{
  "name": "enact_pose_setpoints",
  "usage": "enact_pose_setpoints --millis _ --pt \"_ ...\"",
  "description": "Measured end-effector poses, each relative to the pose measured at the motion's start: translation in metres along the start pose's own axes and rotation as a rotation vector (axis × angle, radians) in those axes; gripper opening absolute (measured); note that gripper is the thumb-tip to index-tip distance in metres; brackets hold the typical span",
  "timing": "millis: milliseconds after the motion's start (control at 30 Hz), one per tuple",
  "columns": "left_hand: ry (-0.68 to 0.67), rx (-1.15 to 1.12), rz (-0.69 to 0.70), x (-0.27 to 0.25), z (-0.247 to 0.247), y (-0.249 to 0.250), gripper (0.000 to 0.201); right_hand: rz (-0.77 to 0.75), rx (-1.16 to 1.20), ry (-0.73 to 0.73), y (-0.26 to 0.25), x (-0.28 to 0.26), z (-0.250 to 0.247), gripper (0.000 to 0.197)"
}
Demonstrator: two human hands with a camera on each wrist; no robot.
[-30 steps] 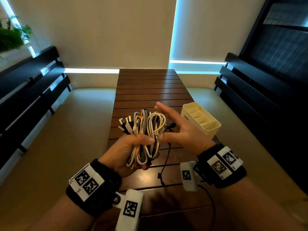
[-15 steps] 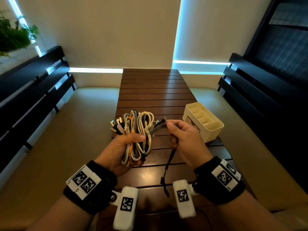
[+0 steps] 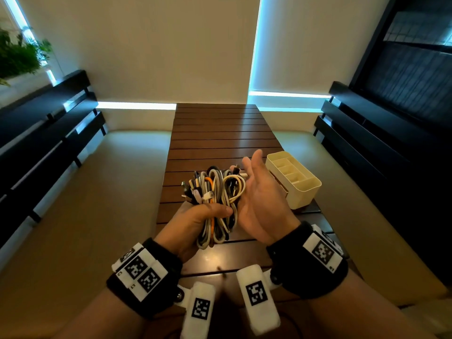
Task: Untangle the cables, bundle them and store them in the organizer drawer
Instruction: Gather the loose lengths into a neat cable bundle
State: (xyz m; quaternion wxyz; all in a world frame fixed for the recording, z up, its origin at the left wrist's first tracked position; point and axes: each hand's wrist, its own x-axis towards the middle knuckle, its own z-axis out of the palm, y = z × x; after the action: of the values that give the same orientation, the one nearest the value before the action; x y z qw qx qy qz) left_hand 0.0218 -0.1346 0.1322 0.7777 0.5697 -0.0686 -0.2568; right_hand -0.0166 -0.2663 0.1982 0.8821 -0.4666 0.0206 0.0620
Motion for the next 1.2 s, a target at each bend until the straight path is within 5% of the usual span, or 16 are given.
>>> enact_pose_setpoints --millis 367,667,800,1033,1200 --pt "-0.022 0.144 0.220 -0.008 0.006 0.007 0.029 0.066 -0.156 -0.109 -0.013 -0.015 0.012 0.099" --pt "-0.049 0.151 0.170 -0.005 0.009 0.004 0.026 0.108 -0.283 -0.079 -0.012 -0.006 0.000 0.104" --pt "-0.047 0.064 0.197 -0.005 0.010 0.002 0.032 0.069 -0.135 -0.060 -0.006 0.007 -0.005 0.097" --pt "-0.015 -0.042 0.132 -0.002 0.007 -0.005 0.049 0.071 -0.092 -0.138 0.003 0.014 -0.016 0.113" --pt "-0.029 -0.142 0.123 0.003 0.008 -0.008 0.045 -0.011 -0.437 -0.076 0.000 0.005 -0.007 0.085"
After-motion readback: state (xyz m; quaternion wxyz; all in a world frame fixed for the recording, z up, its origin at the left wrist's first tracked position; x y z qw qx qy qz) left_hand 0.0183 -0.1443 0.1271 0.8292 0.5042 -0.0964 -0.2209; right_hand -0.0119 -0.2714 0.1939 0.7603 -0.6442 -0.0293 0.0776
